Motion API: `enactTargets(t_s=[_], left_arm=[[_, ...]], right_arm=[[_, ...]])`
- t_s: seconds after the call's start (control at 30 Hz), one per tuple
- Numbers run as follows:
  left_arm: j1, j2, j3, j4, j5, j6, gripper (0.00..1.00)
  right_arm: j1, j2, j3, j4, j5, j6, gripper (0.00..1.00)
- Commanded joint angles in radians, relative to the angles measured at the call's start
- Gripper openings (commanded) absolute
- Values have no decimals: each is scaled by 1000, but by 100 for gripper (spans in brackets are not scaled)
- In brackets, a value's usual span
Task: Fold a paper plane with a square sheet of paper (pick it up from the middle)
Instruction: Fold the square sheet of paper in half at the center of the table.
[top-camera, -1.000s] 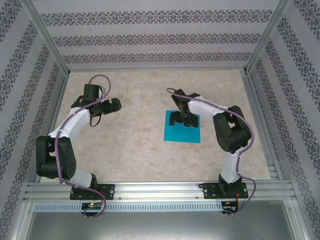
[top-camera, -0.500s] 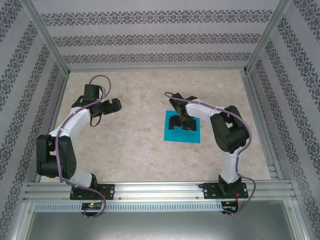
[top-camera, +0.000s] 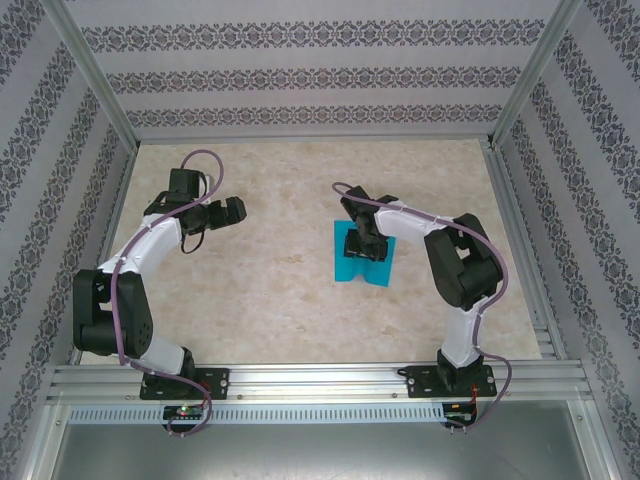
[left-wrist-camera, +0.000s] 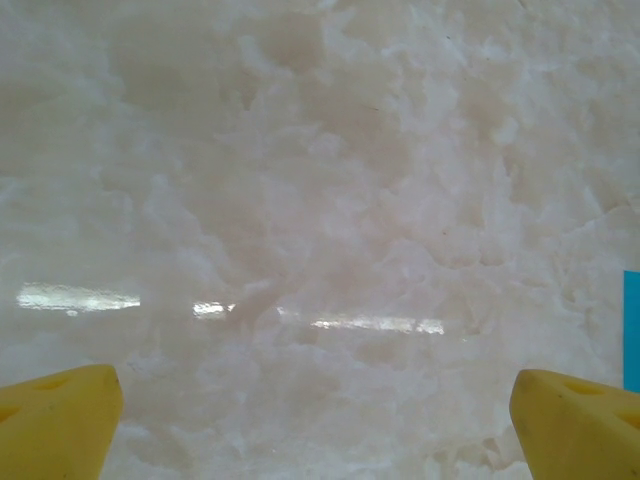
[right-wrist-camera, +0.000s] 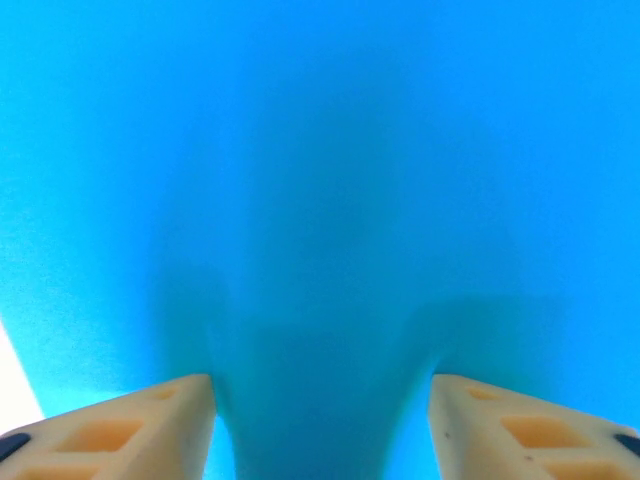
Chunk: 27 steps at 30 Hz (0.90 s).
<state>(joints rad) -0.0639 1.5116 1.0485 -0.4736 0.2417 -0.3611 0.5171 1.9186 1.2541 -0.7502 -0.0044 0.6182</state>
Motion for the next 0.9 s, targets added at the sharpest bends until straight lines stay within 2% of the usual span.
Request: enactTargets(t_s=[0.0,0.07,0.17,0.33,0.43,0.6,0.8,0.87], left_arm=[[-20,5,5,13,68,-29,100],[-31,5,-8,28,97,-45,99],[-57,5,-35,67,151,-73,93],[-112,5,-84,129,199,-131,87],[-145,6,-115,180,217,-167,84],[-180,17,-146,249,206,-206,83],[-220,56,-130,250,182,-207,83],[-230,65,-124,251,174,-207,83]], right_arm=[[18,-50,-29,169,-131,36,48],[26,-62,-42,248,-213,55,36],[39,-78,-58,367,-345,89,30],[63,-113,-103,600,-550,137,29],[67,-113,-144,723,-628,187,31],[67,-60,-126,617,-562,136,31],[68,0,-75,416,-385,50,36],[71,3,-62,364,-326,25,41]])
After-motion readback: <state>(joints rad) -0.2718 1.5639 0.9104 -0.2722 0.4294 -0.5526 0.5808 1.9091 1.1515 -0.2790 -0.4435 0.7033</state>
